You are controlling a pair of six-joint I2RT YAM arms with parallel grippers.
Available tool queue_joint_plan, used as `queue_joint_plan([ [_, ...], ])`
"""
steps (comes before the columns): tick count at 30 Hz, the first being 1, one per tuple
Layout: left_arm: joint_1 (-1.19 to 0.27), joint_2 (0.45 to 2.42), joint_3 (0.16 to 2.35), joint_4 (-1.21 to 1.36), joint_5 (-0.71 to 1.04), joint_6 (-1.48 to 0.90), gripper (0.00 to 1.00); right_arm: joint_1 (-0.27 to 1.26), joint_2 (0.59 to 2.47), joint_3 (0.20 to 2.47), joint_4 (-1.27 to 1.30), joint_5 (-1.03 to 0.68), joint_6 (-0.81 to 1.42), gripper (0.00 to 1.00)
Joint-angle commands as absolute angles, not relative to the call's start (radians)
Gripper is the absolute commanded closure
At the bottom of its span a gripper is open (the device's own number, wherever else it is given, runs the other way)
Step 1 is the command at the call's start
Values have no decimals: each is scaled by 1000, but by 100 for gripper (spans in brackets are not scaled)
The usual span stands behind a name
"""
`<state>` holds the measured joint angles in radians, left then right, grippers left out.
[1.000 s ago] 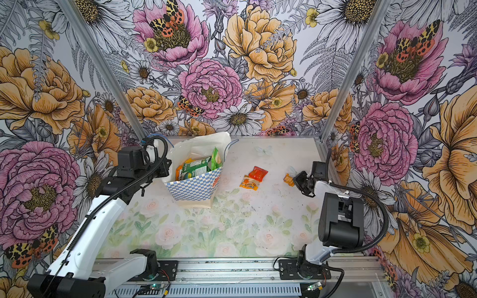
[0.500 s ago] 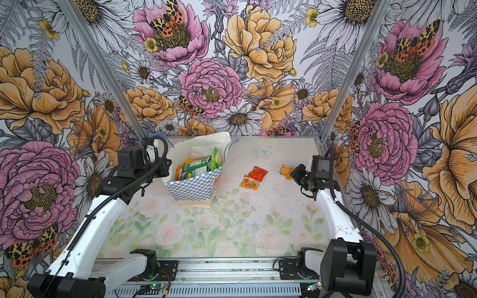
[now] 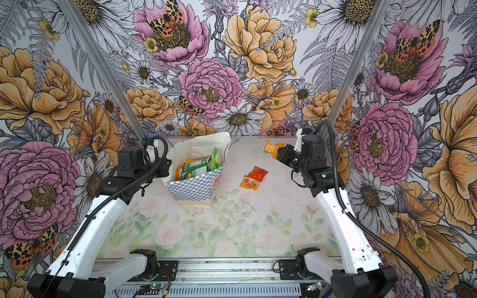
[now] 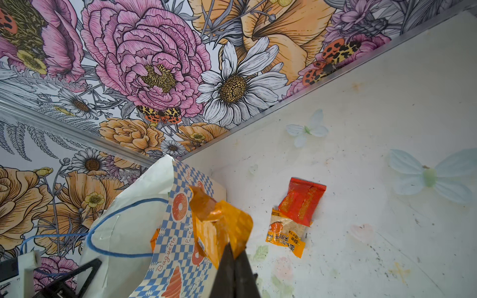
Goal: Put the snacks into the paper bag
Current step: 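Lift the orange-yellow packet and carry it over the paper bag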
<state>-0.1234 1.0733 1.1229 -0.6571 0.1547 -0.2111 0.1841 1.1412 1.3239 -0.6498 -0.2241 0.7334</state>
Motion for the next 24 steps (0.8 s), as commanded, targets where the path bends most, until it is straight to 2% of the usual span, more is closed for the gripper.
queue_joint_plan([
  [1,-127,1043,1134,-577,176,-218,100,238,1165,1404,-685,-157,703,100],
  [7,-127,1044,1135,-577,177,-216,100,419,1226,1576,-708,-66,663,100],
  [15,-127,1045,1135,-578,173,-216,100,681,1418,1820,-733,31,556,100],
  [24,-127,1044,1134,-577,175,-215,100,788,1604,1984,-765,38,507,100],
])
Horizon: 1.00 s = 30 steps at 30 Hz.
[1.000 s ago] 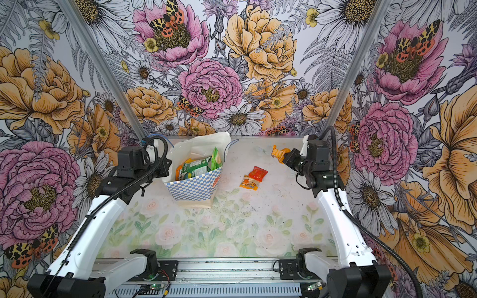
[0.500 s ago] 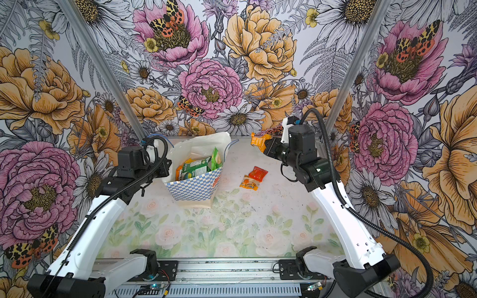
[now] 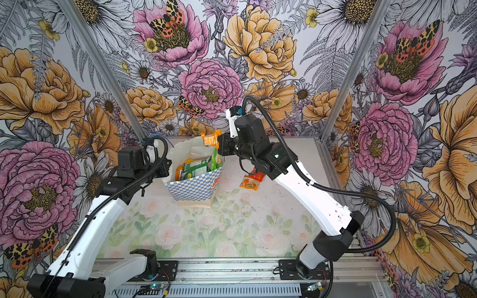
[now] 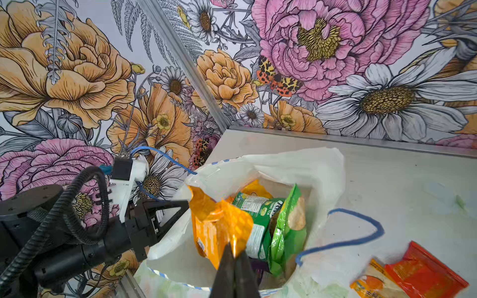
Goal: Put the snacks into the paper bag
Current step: 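Lift the orange-yellow packet and carry it over the paper bag, then lower the orange-yellow packet into the paper bag with the right gripper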
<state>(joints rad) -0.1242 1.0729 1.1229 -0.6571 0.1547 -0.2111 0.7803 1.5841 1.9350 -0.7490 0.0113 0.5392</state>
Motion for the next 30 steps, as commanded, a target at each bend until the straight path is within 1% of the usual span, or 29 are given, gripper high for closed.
queue_joint_plan([
  [1,-128,1043,1134,-576,175,-215,100,811,1620,1994,-767,37,504,100],
  [7,-127,1045,1134,-577,177,-215,100,852,1713,2050,-785,44,483,100],
  [25,-127,1042,1137,-577,180,-215,100,883,1975,2200,-872,23,449,100],
  [30,-127,1042,1136,-577,181,-215,100,882,2077,2304,-932,17,438,100],
])
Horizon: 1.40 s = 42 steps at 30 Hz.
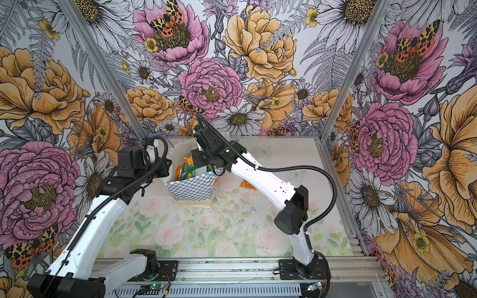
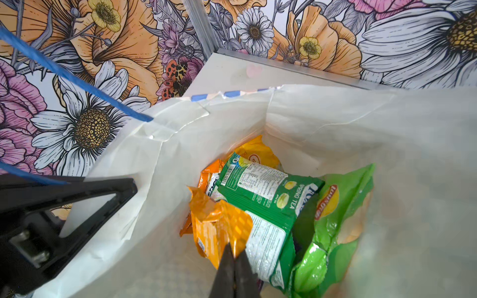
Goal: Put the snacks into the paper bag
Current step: 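Lower the orange-yellow packet into the paper bag with the right gripper, then open the right gripper and move it back toward the red packet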
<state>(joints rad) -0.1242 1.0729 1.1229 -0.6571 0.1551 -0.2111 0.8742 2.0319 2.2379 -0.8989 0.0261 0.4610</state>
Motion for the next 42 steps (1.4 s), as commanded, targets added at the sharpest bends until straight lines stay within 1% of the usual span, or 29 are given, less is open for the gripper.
queue_joint_plan([
  [1,-126,1041,1136,-577,182,-215,100,883,2097,2326,-939,15,435,100],
  [9,-127,1043,1134,-578,178,-215,100,881,2235,2485,-1008,3,428,100],
  [10,-129,1043,1134,-577,177,-216,100,879,2242,2496,-1015,2,428,98],
  [12,-129,1043,1134,-578,178,-215,100,878,2245,2501,-1019,2,428,84],
  [14,-129,1043,1134,-578,178,-216,100,879,2235,2502,-1021,6,429,76],
  [19,-129,1043,1134,-577,178,-216,100,879,2209,2501,-1022,24,427,65],
  [24,-128,1043,1134,-577,174,-215,100,879,2184,2501,-1023,8,429,52],
  [28,-129,1044,1134,-577,175,-213,100,881,2132,2501,-1029,9,433,45],
  [34,-129,1045,1134,-577,173,-214,100,879,2052,2494,-1035,29,428,40],
  [39,-129,1042,1132,-577,170,-214,100,873,1972,2474,-1040,31,428,39],
  [42,-129,1043,1133,-577,170,-213,100,867,1894,2425,-1038,72,426,39],
])
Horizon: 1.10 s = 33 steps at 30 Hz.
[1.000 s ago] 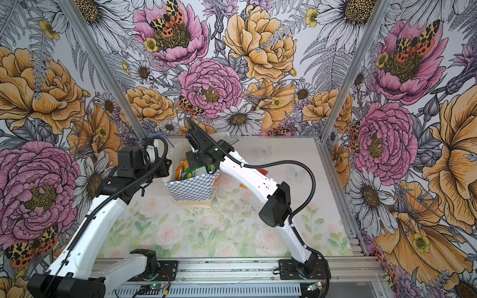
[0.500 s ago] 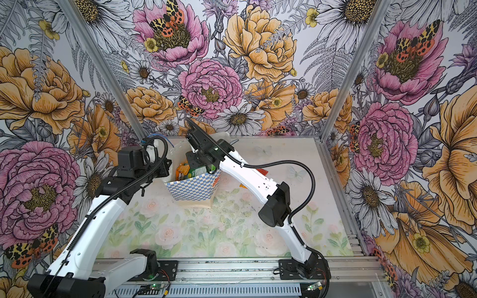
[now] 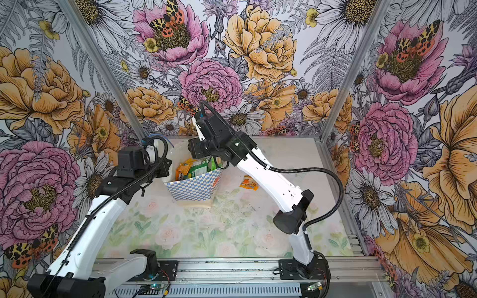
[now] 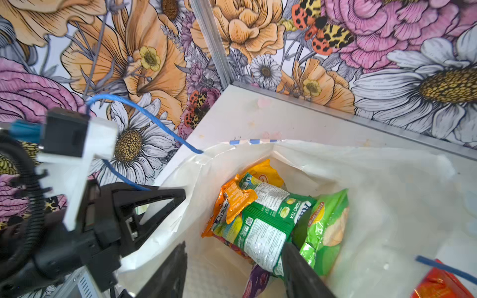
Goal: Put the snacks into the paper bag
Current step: 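Open the right gripper and move it back toward the red packet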
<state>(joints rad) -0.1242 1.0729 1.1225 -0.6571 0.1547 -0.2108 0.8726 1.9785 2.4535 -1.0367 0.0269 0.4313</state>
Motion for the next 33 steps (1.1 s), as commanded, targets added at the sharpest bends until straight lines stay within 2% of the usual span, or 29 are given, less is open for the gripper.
queue_joint_plan([
  [1,-128,1043,1133,-577,170,-214,100,864,1863,2398,-1039,94,423,39],
  [9,-129,1042,1132,-578,169,-215,100,799,1619,2120,-997,218,447,39],
  [20,-128,1045,1133,-577,171,-215,100,484,1212,1483,-702,151,674,38],
  [25,-129,1044,1132,-577,169,-215,100,361,1154,1337,-646,72,753,37],
  [33,-129,1043,1132,-577,168,-214,100,232,1166,1157,-558,-41,869,31],
])
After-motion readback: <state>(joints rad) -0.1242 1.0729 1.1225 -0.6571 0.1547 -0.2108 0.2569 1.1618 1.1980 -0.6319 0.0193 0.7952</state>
